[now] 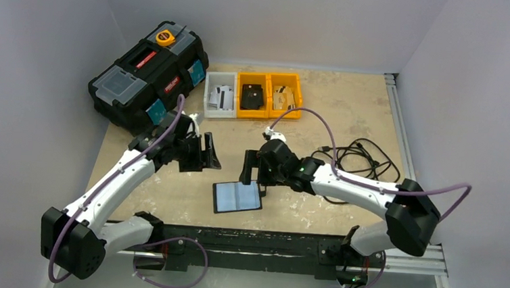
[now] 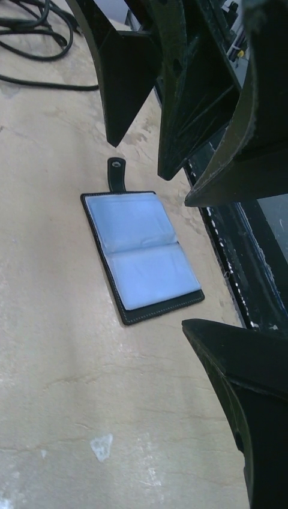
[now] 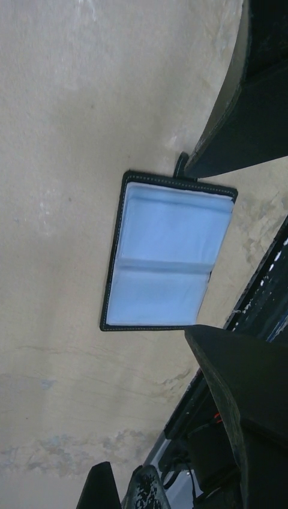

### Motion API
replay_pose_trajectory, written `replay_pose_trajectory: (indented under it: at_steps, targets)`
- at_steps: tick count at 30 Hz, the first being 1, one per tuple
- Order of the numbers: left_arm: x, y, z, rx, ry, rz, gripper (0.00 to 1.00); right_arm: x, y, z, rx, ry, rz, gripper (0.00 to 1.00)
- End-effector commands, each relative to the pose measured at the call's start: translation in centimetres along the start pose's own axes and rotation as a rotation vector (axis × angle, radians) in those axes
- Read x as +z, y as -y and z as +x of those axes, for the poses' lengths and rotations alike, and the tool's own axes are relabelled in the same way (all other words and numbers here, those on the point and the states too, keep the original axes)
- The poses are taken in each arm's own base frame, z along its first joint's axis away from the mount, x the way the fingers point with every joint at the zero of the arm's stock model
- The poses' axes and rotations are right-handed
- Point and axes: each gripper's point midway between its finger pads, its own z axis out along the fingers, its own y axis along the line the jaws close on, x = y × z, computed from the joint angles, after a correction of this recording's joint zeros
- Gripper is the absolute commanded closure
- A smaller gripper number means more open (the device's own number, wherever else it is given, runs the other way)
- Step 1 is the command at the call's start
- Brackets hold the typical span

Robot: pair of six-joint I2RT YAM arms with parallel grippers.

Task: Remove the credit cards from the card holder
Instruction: Close the card holder at the center of the board.

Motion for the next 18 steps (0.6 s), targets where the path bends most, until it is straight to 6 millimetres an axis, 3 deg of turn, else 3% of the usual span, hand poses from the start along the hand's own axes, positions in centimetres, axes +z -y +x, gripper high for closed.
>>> replay_pose_trajectory:
  at_steps: [1, 10, 18]
  targets:
    - [-0.3, -1.9, 0.4, -0.007, 0.035, -0.075, 0.32, 0.9, -3.0, -0.7, -0.009, 0.024, -0.012, 0.09]
    - [0.3, -4.0, 1.6, -0.085, 0.003, -0.143, 0.32, 4.3, -5.4, 1.9, -0.075, -0.066, 0.032, 0.35]
    - [0.3, -5.7, 1.5, -0.183, 0.025, -0.152, 0.32, 6.1, -5.6, 4.2, -0.170, -0.113, 0.140, 0.40]
